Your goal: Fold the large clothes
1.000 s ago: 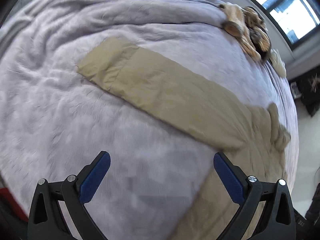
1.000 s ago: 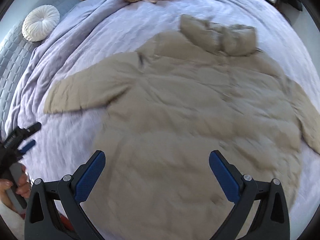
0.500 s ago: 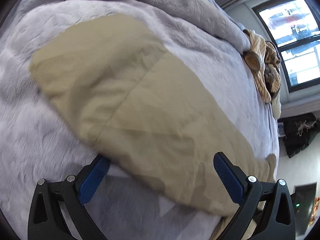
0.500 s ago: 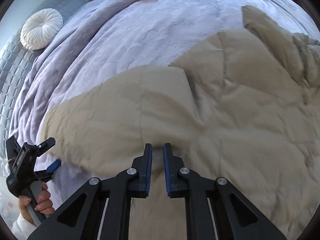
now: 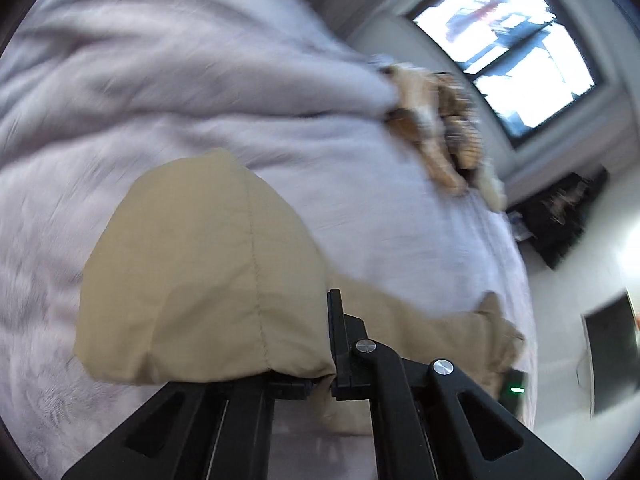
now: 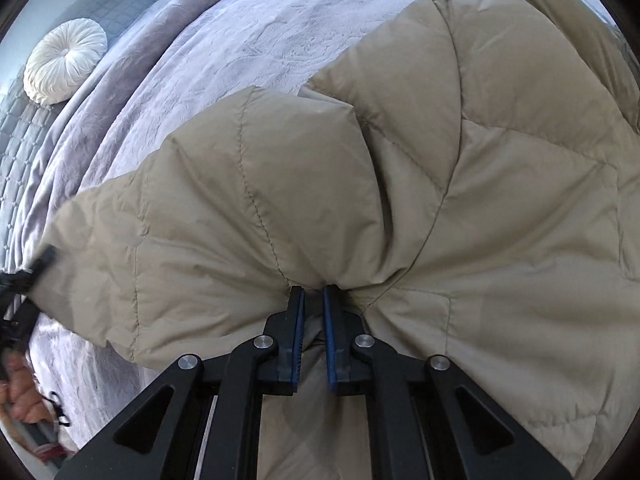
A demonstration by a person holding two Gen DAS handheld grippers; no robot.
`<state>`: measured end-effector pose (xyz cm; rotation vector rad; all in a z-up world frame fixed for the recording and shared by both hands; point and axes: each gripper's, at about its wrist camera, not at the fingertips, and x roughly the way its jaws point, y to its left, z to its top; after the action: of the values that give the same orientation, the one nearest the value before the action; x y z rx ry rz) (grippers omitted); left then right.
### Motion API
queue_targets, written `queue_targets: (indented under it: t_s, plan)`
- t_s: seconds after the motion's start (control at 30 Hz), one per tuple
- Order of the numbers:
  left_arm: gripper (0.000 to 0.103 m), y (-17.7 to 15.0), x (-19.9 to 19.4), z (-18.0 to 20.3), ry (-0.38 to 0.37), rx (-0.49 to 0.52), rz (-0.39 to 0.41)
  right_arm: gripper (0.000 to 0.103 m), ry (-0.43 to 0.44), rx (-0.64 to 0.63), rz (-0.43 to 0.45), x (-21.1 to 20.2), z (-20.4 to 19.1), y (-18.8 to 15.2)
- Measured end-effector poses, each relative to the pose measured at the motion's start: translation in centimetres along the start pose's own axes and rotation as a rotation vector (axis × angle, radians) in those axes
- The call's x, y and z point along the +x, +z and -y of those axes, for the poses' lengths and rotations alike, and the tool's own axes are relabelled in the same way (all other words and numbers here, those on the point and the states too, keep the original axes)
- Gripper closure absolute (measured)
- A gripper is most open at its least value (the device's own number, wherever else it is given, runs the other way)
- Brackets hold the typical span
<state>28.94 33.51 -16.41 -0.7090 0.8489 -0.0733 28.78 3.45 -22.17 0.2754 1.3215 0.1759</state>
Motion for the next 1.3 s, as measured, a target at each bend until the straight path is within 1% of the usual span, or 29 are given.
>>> queue_targets:
  t_s: [0.07, 0.1, 0.17, 0.23, 0.3, 0.37, 0.43, 0.47, 0.53, 0.6, 0.63, 0.67, 0.7, 0.73, 0.77, 0.83, 0.87, 0.9, 0.93, 0.97, 1.0, 1.07, 1.1, 1.13, 1.17, 1.2, 1.23, 1.27, 1.3]
  plan:
    - [0.097, 0.2, -0.7, 4.1, -0.053, 0.082, 0.017, 0.094, 0.007, 0.001, 0.001, -0.1, 0.1, -0.3]
    - [0.097, 0.2, -0.8, 6.7, -0.078, 0.134, 0.022, 0.094, 0.015, 0.000, 0.000, -0.2, 0.2, -0.2]
    - [0.097, -0.2, -1.1, 10.7, -0.121, 0.209, 0.024, 0.094, 0.050, 0.001, -0.003, -0.8, 0.4, -0.1]
    - [0.097, -1.3, -0.5, 15.6, -0.166, 0.297, 0.004, 0.094, 0.105, 0.013, -0.001, -2.3, 1.0, 0.0]
    - [0.097, -3.2, 0.4, 19.7, -0.180, 0.387, -0.018, 0.094, 0.128, 0.027, 0.033, -4.6, 2.4, -0.2]
    - [0.097, -5.8, 2.6, 24.1, -0.186, 0.478, -0.064, 0.094, 0.129, 0.054, 0.074, -7.4, 4.5, -0.6]
    - [0.097, -8.8, 5.6, 28.6, -0.205, 0.550, -0.127, 0.094, 0.103, 0.089, 0.117, -10.5, 7.9, -1.3]
    - [0.096, -10.3, 6.3, 29.8, -0.203, 0.578, -0.145, 0.094, 0.081, 0.100, 0.132, -11.6, 9.4, -1.6]
    - [0.096, -14.0, 9.6, 33.3, -0.157, 0.671, -0.198, 0.094, 0.031, 0.129, 0.154, -13.9, 12.9, -2.5]
    - [0.096, -18.1, 12.5, 35.5, -0.102, 0.762, -0.260, 0.093, -0.022, 0.165, 0.159, -15.7, 16.8, -3.6]
    - [0.096, -19.4, 13.6, 36.1, -0.077, 0.791, -0.283, 0.093, -0.045, 0.184, 0.157, -16.4, 18.7, -4.3]
    - [0.096, -21.2, 15.0, 36.6, -0.033, 0.831, -0.310, 0.093, -0.067, 0.206, 0.153, -16.9, 20.4, -4.9]
    - [0.096, -22.7, 16.2, 36.8, 0.006, 0.868, -0.334, 0.093, -0.084, 0.227, 0.149, -17.2, 21.9, -5.3]
    - [0.096, -24.0, 16.2, 35.9, 0.026, 0.889, -0.352, 0.093, -0.097, 0.257, 0.142, -17.5, 23.7, -6.1]
    - [0.096, -25.2, 16.8, 36.1, 0.062, 0.914, -0.368, 0.093, -0.100, 0.276, 0.141, -17.7, 24.7, -6.6]
    - [0.095, -26.5, 17.3, 35.4, 0.100, 0.939, -0.383, 0.093, -0.094, 0.314, 0.144, -18.1, 26.6, -7.5]
    - [0.080, -26.8, 17.0, 35.0, 0.109, 0.939, -0.388, 0.093, -0.090, 0.322, 0.147, -18.0, 26.8, -8.0]
    - [0.065, -27.1, 16.7, 35.0, 0.102, 0.932, -0.399, 0.092, -0.083, 0.329, 0.151, -18.3, 27.4, -8.1]
    - [0.028, -27.1, 16.3, 34.8, 0.093, 0.926, -0.397, 0.091, -0.070, 0.336, 0.155, -18.3, 27.7, -8.3]
    - [0.009, -27.3, 15.6, 34.9, 0.091, 0.932, -0.377, 0.091, -0.062, 0.340, 0.157, -18.3, 27.5, -8.2]
    - [0.008, -27.5, 14.7, 34.6, 0.091, 0.947, -0.360, 0.091, -0.058, 0.345, 0.160, -18.3, 27.4, -8.1]
    - [0.008, -27.4, 13.4, 34.7, 0.090, 0.988, -0.366, 0.090, -0.050, 0.353, 0.164, -18.4, 27.2, -7.9]
    - [0.008, -27.2, 12.7, 34.6, 0.089, 0.989, -0.366, 0.090, -0.047, 0.357, 0.165, -18.4, 27.1, -7.8]
    - [0.008, -26.6, 11.1, 34.3, 0.067, 0.970, -0.354, 0.090, -0.049, 0.353, 0.165, -18.5, 26.7, -7.7]
    - [0.008, -25.3, 10.5, 33.7, 0.047, 0.942, -0.341, 0.090, -0.054, 0.343, 0.166, -18.9, 26.7, -7.9]
    - [0.008, -24.0, 9.5, 33.1, 0.037, 0.908, -0.317, 0.080, -0.066, 0.326, 0.170, -19.1, 25.9, -7.7]
    - [0.008, -22.1, 8.5, 32.1, 0.042, 0.859, -0.270, 0.053, -0.084, 0.294, 0.178, -19.5, 24.8, -7.3]
    - [0.008, -20.7, 7.7, 31.1, 0.057, 0.821, -0.233, 0.036, -0.098, 0.270, 0.188, -19.9, 24.0, -7.1]
    - [0.008, -19.0, 7.3, 29.9, 0.083, 0.779, -0.201, 0.013, -0.109, 0.235, 0.215, -20.3, 22.6, -6.5]
